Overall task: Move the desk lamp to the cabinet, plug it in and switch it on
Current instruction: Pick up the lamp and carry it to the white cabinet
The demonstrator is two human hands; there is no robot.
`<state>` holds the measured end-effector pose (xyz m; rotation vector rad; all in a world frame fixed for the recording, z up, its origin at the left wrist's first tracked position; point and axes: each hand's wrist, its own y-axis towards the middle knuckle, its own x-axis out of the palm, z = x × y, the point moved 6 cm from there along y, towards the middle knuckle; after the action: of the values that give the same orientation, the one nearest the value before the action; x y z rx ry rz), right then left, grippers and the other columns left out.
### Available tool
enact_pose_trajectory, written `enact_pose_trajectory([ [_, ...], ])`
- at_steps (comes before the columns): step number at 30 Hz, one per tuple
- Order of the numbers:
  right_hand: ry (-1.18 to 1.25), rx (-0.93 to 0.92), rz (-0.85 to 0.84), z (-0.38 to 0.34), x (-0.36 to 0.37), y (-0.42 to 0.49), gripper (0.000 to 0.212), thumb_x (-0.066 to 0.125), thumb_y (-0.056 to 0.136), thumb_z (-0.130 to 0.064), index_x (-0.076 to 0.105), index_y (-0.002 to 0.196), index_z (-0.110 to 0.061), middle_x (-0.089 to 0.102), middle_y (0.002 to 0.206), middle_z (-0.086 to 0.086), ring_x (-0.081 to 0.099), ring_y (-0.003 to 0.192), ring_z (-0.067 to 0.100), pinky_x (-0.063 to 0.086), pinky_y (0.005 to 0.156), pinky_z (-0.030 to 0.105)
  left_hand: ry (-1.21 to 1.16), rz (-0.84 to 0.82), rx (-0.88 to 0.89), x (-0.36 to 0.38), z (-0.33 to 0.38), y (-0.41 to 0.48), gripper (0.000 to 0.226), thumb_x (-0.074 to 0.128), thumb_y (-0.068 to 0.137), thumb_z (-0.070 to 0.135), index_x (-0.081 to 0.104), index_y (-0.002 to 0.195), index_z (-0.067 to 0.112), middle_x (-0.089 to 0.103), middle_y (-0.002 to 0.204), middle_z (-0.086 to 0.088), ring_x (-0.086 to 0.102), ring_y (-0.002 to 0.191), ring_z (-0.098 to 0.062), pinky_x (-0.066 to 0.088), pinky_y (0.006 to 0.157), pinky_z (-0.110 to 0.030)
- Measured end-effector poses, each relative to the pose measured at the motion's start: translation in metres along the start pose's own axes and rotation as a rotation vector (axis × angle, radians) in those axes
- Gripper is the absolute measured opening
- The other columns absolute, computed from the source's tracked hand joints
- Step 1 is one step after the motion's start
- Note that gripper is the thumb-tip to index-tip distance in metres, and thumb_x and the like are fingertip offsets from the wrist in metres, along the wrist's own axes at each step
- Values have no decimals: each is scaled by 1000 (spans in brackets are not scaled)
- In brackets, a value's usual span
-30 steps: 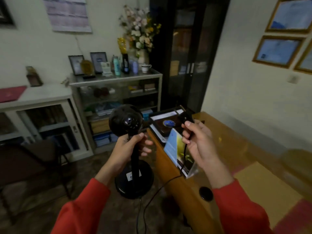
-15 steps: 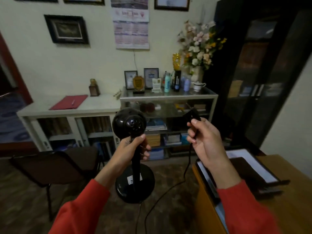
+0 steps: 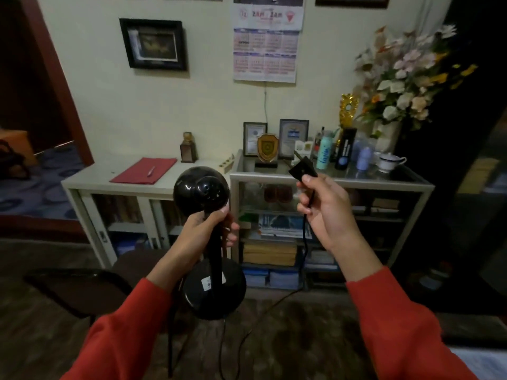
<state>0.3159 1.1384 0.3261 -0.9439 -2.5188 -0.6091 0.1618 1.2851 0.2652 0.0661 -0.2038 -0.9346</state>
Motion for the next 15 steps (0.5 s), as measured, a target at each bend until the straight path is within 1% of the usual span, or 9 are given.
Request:
enact_pose_trajectory([
  [4, 2, 4, -76, 35, 19, 73, 25, 59, 82, -12, 68, 62, -25, 64, 63, -7, 48, 51, 5, 35, 40, 15, 28, -36, 17, -39, -2, 64, 37, 57, 78, 36, 63, 92, 3, 71, 76, -8, 65, 63, -19, 57, 56, -27],
  [9, 19, 22, -106, 74, 51, 166, 24, 58, 84, -12, 69, 67, -24, 65, 66, -6, 49, 52, 4, 35, 41, 14, 30, -97, 18, -88, -5, 139, 28, 58, 84, 36, 66, 90, 10, 71, 79, -8, 66, 66, -18, 58, 60, -27],
  [12, 31, 16, -112, 93, 71, 222, 8, 58, 84, -10, 62, 81, -16, 63, 69, -3, 47, 53, 5, 34, 41, 14, 58, -56, 19, -121, -8, 186, 26, 57, 84, 35, 66, 89, 11, 72, 78, -8, 66, 66, -18, 58, 60, -27],
  [15, 0, 4, -104, 109, 87, 272, 8, 55, 87, -8, 60, 83, -13, 63, 66, -4, 46, 53, 6, 32, 41, 14, 42, 25, -11, -152, -12, 230, 21, 54, 88, 26, 64, 89, 8, 73, 74, -7, 66, 61, -17, 58, 58, -26],
])
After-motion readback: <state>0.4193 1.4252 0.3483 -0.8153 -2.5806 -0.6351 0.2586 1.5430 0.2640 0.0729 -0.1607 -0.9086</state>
